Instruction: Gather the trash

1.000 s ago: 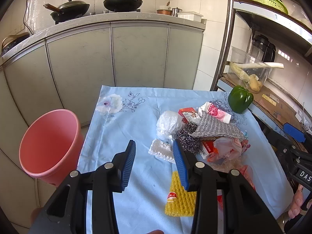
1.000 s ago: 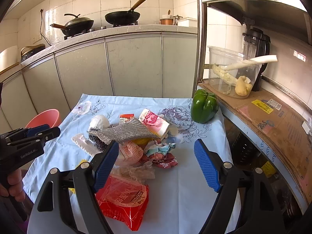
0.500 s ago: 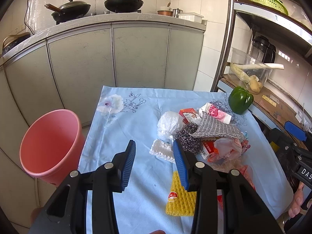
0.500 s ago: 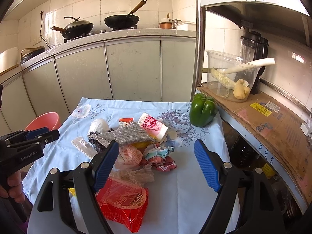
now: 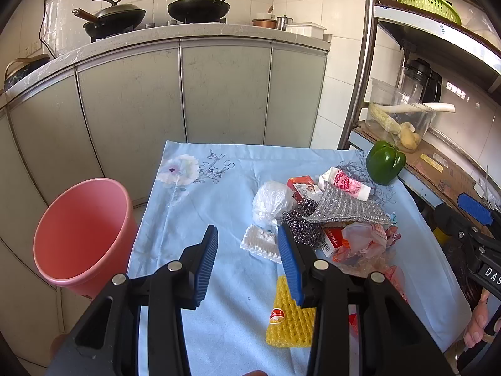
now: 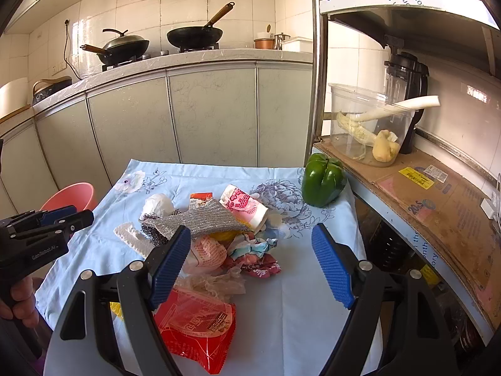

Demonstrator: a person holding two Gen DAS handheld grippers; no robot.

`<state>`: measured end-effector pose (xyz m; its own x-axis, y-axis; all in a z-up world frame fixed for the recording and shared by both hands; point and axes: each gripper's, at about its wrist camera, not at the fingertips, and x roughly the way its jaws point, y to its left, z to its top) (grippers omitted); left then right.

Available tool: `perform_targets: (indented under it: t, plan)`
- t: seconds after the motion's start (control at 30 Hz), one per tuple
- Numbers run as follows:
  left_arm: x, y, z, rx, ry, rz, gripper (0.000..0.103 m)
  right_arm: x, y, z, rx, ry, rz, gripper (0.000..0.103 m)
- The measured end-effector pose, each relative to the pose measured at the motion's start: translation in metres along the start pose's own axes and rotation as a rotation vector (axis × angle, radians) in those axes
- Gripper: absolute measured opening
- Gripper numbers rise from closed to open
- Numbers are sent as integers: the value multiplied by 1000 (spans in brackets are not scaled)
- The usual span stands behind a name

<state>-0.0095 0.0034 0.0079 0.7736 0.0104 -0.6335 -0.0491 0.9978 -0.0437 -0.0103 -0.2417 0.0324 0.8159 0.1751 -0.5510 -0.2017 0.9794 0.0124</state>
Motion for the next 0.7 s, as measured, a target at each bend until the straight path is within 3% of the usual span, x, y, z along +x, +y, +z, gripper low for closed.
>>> perform_targets:
  t: [0.7]
  plan:
    - [-6, 0, -1, -5, -21, 2, 40, -4, 2, 1, -4, -13, -1, 80]
